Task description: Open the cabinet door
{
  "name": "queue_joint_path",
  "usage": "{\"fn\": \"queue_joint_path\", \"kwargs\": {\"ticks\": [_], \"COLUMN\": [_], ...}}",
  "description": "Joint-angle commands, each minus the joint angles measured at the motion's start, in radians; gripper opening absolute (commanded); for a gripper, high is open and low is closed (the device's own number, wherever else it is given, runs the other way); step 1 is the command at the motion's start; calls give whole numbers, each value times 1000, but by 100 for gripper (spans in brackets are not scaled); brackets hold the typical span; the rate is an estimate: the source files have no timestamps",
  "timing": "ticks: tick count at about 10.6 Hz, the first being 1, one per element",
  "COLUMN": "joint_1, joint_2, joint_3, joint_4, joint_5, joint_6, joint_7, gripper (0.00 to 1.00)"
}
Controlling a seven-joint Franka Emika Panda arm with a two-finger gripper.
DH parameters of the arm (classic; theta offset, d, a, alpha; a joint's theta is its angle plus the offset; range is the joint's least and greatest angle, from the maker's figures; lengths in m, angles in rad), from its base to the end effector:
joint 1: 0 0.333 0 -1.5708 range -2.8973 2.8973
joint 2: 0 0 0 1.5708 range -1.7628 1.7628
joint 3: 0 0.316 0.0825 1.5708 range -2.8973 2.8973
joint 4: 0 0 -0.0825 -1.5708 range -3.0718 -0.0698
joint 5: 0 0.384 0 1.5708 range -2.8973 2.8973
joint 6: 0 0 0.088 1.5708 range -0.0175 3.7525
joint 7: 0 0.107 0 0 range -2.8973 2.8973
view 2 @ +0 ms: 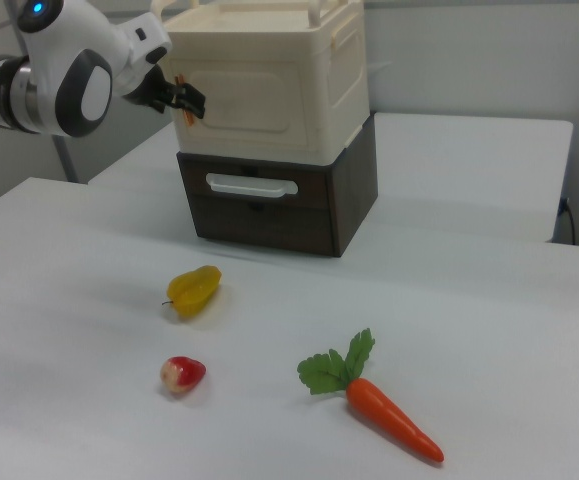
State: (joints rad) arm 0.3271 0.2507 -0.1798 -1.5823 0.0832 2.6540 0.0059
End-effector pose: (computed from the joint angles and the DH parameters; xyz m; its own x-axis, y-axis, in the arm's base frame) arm 0.6784 0.1138 0.5927 0.6770 0.0569 0.7338 0.1271 -0.9911 -0.0404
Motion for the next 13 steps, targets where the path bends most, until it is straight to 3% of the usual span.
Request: {"fn": "queue_joint_path", "kwargs": {"ticks": [1,6,9,11,12,13], "joint_1": [56,67,67,64,62,61], "joint_2": [137,245,262,263,268,268], "joint_3": [-17,-20,-21,-21,-21,-21], "joint_4": [129,261,272,272,272,272], "joint_5": [-2,-2,-3,-5,-8,-11], "joint_6": [82,156,199,207,207,207], "joint_7": [31,57,55,54,52,52], "gripper": [82,74,59,57,51,36]}}
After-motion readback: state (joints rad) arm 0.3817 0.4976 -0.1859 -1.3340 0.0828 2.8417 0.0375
